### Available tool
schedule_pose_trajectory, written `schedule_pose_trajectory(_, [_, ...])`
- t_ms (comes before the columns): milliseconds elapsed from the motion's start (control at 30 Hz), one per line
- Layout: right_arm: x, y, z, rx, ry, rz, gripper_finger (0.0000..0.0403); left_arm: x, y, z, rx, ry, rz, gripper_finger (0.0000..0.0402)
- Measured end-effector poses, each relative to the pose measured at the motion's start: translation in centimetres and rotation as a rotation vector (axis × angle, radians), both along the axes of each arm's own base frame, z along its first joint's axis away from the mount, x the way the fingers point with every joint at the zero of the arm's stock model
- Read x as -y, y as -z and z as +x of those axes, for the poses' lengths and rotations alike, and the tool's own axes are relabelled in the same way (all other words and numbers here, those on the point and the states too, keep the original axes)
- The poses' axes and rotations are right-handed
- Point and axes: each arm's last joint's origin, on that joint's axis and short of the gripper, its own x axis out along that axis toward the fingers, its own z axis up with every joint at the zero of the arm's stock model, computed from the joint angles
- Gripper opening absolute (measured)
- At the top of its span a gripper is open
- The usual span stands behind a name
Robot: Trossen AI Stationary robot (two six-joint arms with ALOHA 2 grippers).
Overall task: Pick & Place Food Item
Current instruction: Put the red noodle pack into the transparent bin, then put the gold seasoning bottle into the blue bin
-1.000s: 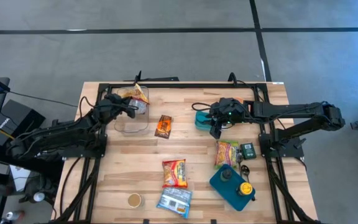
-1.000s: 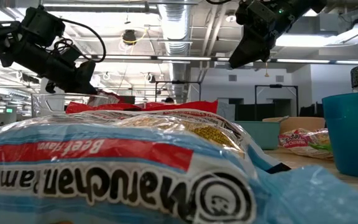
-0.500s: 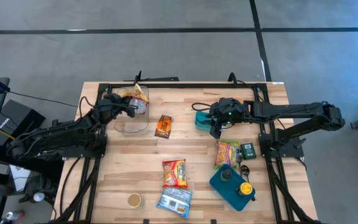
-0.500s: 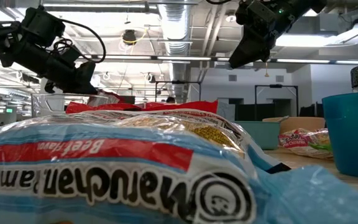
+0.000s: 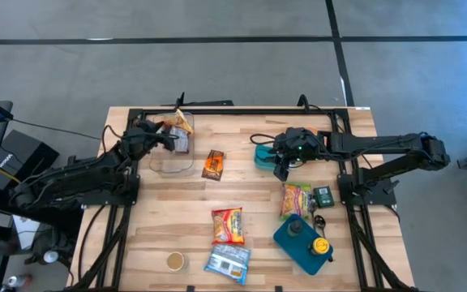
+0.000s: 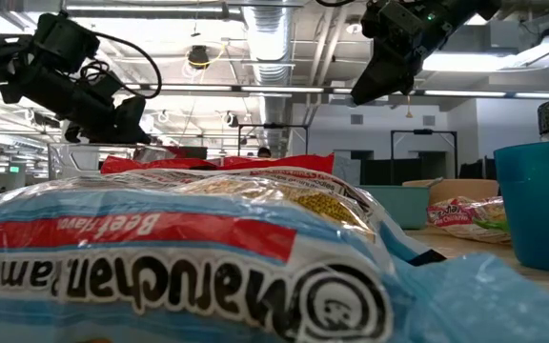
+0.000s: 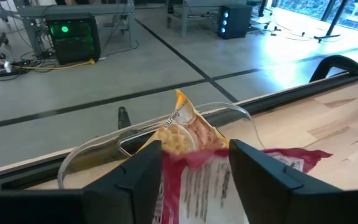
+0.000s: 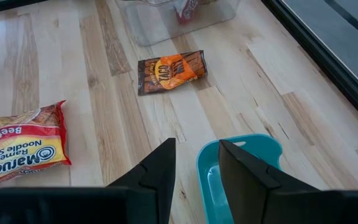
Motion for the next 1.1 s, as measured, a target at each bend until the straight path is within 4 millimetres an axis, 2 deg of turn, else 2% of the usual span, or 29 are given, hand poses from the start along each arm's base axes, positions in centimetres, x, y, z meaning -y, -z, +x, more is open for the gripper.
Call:
schedule_pose_trajectory(467, [0.0, 0.0, 0.0, -0.001, 0.0, 0.0, 0.0115, -0.3, -0.3, -0.1, 0.029, -0.016, 0.021, 0.0228])
schedule_pose_trajectory(800, [0.0, 0.0, 0.0, -0.001, 0.0, 0.0, 0.0115, -0.3, -0.8, 0.0, 0.075, -0.005, 0.054, 0.022])
schedule_pose_trajectory(1100, [0.0, 0.0, 0.0, -0.002, 0.0, 0.0, 0.0115, -0.1, -1.9, 0.6, 0.197, 0.173, 0.092, 0.0206])
